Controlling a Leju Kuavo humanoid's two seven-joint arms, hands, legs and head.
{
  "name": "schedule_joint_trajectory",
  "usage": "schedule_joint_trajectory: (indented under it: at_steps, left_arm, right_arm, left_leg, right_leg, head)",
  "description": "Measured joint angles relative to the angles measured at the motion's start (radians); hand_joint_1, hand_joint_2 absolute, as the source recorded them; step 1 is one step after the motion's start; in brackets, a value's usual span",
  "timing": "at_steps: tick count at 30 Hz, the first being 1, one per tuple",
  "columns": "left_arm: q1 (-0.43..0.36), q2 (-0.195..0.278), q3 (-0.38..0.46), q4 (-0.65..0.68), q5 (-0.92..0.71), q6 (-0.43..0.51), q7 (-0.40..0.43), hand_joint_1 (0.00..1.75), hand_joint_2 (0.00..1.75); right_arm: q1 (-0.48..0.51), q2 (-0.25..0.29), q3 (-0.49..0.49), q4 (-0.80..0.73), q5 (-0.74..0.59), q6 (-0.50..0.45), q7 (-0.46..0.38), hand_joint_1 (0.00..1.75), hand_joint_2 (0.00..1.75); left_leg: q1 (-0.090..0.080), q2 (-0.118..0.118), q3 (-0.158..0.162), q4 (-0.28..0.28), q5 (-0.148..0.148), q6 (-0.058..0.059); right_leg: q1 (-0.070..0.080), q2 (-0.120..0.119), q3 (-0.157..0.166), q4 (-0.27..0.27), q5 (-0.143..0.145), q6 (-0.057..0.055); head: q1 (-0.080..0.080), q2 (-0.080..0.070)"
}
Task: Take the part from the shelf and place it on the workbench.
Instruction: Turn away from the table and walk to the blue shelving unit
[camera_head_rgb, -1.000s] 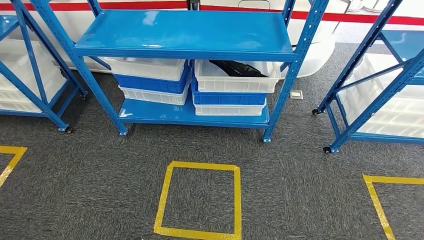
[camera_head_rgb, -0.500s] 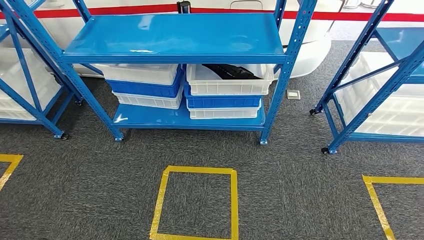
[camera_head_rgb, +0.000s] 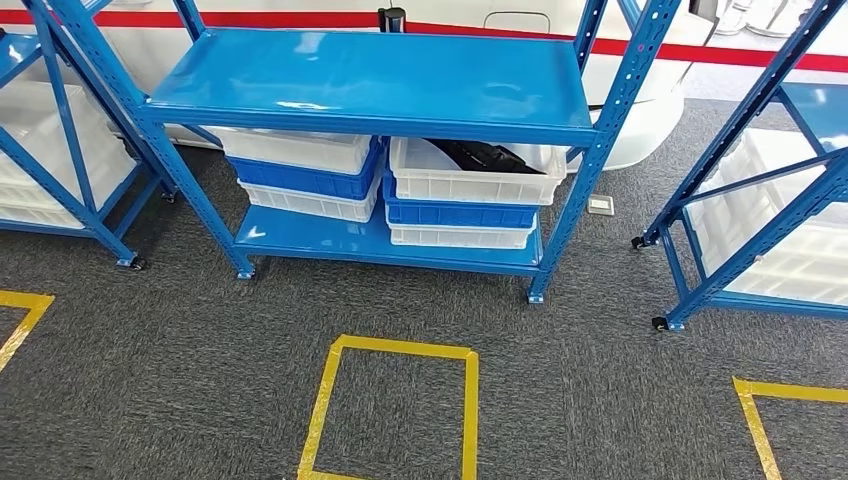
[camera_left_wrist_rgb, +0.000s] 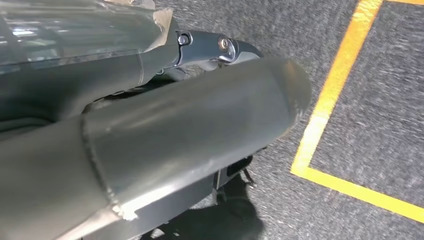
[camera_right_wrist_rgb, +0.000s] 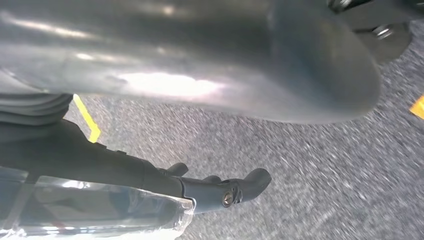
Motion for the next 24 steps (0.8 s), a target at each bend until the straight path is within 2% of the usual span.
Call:
schedule_joint_trajectory:
  at_steps: [1, 2, 4, 6, 8, 10, 11, 12, 13, 14, 15, 16, 17, 18, 21, 22, 24]
  left_arm:
    - [0.000, 0.001, 0.000, 0.000, 0.000, 0.000, 0.000, 0.00, 0.00]
    - [-0.001, 0.001, 0.000, 0.000, 0.000, 0.001, -0.001, 0.00, 0.00]
    - [-0.001, 0.002, 0.000, 0.000, 0.001, 0.001, -0.002, 0.00, 0.00]
    - [-0.001, 0.002, 0.000, 0.000, 0.001, 0.002, -0.003, 0.00, 0.00]
    - [-0.001, 0.002, 0.000, 0.000, 0.001, 0.003, -0.006, 0.00, 0.00]
    - [0.000, 0.003, 0.000, 0.000, 0.001, 0.009, -0.010, 0.00, 0.00]
    - [0.001, 0.003, 0.001, 0.000, 0.001, 0.013, -0.012, 0.00, 0.00]
    - [0.002, 0.003, 0.001, 0.000, 0.001, 0.015, -0.013, 0.00, 0.00]
    - [0.002, 0.004, 0.001, 0.000, 0.001, 0.017, -0.012, 0.00, 0.00]
    - [0.002, 0.004, 0.001, 0.000, 0.001, 0.017, -0.012, 0.00, 0.00]
    - [0.002, 0.004, 0.001, 0.000, 0.001, 0.016, -0.011, 0.00, 0.00]
    - [0.002, 0.003, 0.001, 0.000, 0.001, 0.015, -0.011, 0.00, 0.00]
    - [0.002, 0.003, 0.001, 0.000, 0.001, 0.013, -0.010, 0.00, 0.00]
    - [0.001, 0.003, 0.001, 0.000, 0.001, 0.011, -0.009, 0.00, 0.00]
    - [0.001, 0.002, 0.001, 0.000, 0.001, 0.008, -0.007, 0.00, 0.00]
    - [0.001, 0.001, 0.001, 0.000, 0.001, 0.007, -0.007, 0.00, 0.00]
    - [0.002, 0.000, 0.001, 0.000, 0.000, 0.006, -0.007, 0.00, 0.00]
  right_arm:
    - [-0.001, 0.001, -0.001, 0.000, 0.002, 0.001, -0.001, 0.00, 0.00]
    - [-0.002, 0.001, -0.004, 0.001, 0.004, 0.001, -0.001, 0.00, 0.00]
    - [-0.003, 0.001, -0.008, 0.001, 0.009, 0.002, -0.001, 0.00, 0.00]
    - [-0.003, 0.002, -0.011, 0.001, 0.013, 0.002, -0.002, 0.00, 0.00]
    - [-0.004, 0.003, -0.013, 0.001, 0.014, 0.002, -0.001, 0.00, 0.00]
    - [-0.004, 0.003, -0.014, 0.001, 0.014, 0.002, -0.001, 0.00, 0.00]
    - [-0.003, 0.003, -0.015, 0.001, 0.014, 0.002, -0.001, 0.00, 0.00]
    - [-0.003, 0.003, -0.015, 0.001, 0.014, 0.002, -0.002, 0.00, 0.00]
    - [-0.002, 0.004, -0.015, 0.001, 0.014, 0.002, -0.001, 0.00, 0.00]
    - [-0.001, 0.004, -0.015, 0.001, 0.014, 0.002, -0.001, 0.00, 0.00]
    - [-0.001, 0.004, -0.015, 0.001, 0.014, 0.002, -0.001, 0.00, 0.00]
    - [-0.002, 0.003, -0.016, 0.001, 0.014, 0.002, -0.001, 0.00, 0.00]
    - [-0.003, 0.003, -0.016, 0.001, 0.014, 0.002, -0.001, 0.00, 0.00]
    - [-0.004, 0.002, -0.016, 0.001, 0.014, 0.002, -0.001, 0.00, 0.00]
    - [-0.005, 0.002, -0.016, 0.001, 0.015, 0.002, -0.001, 0.00, 0.00]
    - [-0.006, 0.003, -0.016, 0.001, 0.015, 0.002, -0.001, 0.00, 0.00]
    - [-0.006, 0.003, -0.016, 0.001, 0.016, 0.002, -0.002, 0.00, 0.00]
  left_leg:
    - [0.000, 0.000, 0.000, 0.011, -0.012, -0.011]
    - [-0.001, 0.000, 0.000, 0.020, -0.022, -0.019]
    - [-0.001, 0.001, 0.000, 0.025, -0.031, -0.026]
    - [0.003, 0.002, -0.006, 0.045, -0.045, -0.033]
    - [0.007, 0.004, -0.049, 0.135, -0.093, -0.044]
    - [0.007, 0.003, -0.128, 0.275, -0.148, -0.053]
    - [0.007, 0.003, -0.158, 0.319, -0.153, -0.055]
    - [0.008, 0.003, -0.171, 0.325, -0.136, -0.056]
    - [0.008, 0.003, -0.163, 0.291, -0.099, -0.056]
    - [0.010, 0.004, -0.141, 0.227, -0.051, -0.057]
    - [0.011, 0.004, -0.114, 0.160, -0.016, -0.060]
    - [0.010, 0.004, -0.090, 0.105, 0.006, -0.060]
    - [0.008, 0.004, -0.076, 0.072, 0.013, -0.058]
    - [0.004, 0.003, -0.070, 0.062, 0.006, -0.053]
    - [-0.001, 0.000, -0.064, 0.052, 0.005, -0.026]
    - [-0.001, 0.000, -0.061, 0.048, 0.005, -0.017]
    - [-0.004, 0.001, -0.056, 0.045, 0.003, -0.003]
  right_leg:
    - [-0.002, 0.000, 0.020, -0.044, 0.019, 0.000]
    - [0.000, -0.001, 0.029, -0.062, 0.025, -0.009]
    - [0.003, 0.001, 0.032, -0.060, 0.020, -0.037]
    - [-0.003, 0.002, 0.037, -0.062, 0.018, -0.054]
    - [-0.007, 0.002, 0.042, -0.064, 0.015, -0.068]
    - [-0.007, 0.001, 0.047, -0.064, 0.009, -0.077]
    - [-0.007, 0.001, 0.050, -0.064, 0.006, -0.078]
    - [-0.009, 0.002, 0.055, -0.064, 0.002, -0.077]
    - [-0.011, 0.004, 0.061, -0.064, -0.002, -0.074]
    - [-0.013, 0.005, 0.069, -0.064, -0.008, -0.069]
    - [-0.012, 0.006, 0.076, -0.065, -0.013, -0.063]
    - [-0.008, 0.007, 0.079, -0.065, -0.019, -0.055]
    - [-0.004, 0.007, 0.080, -0.068, -0.023, -0.048]
    - [0.001, 0.006, 0.081, -0.072, -0.027, -0.042]
    - [0.002, 0.004, 0.086, -0.071, -0.035, -0.026]
    - [0.004, 0.003, 0.074, -0.044, -0.047, -0.025]
    - [0.009, 0.003, 0.010, 0.075, -0.095, -0.037]
  head:
    - [0.002, 0.000]
    - [0.003, 0.000]
    - [0.002, 0.000]
    - [0.000, 0.000]
    - [-0.003, 0.000]
    - [-0.006, 0.000]
    - [-0.006, 0.000]
    - [-0.006, 0.000]
    - [-0.006, 0.000]
    - [-0.006, 0.000]
    - [-0.007, 0.000]
    - [-0.009, 0.000]
    - [-0.010, 0.000]
    - [-0.011, 0.000]
    - [-0.011, 0.000]
    - [-0.010, 0.000]
    - [-0.008, 0.000]
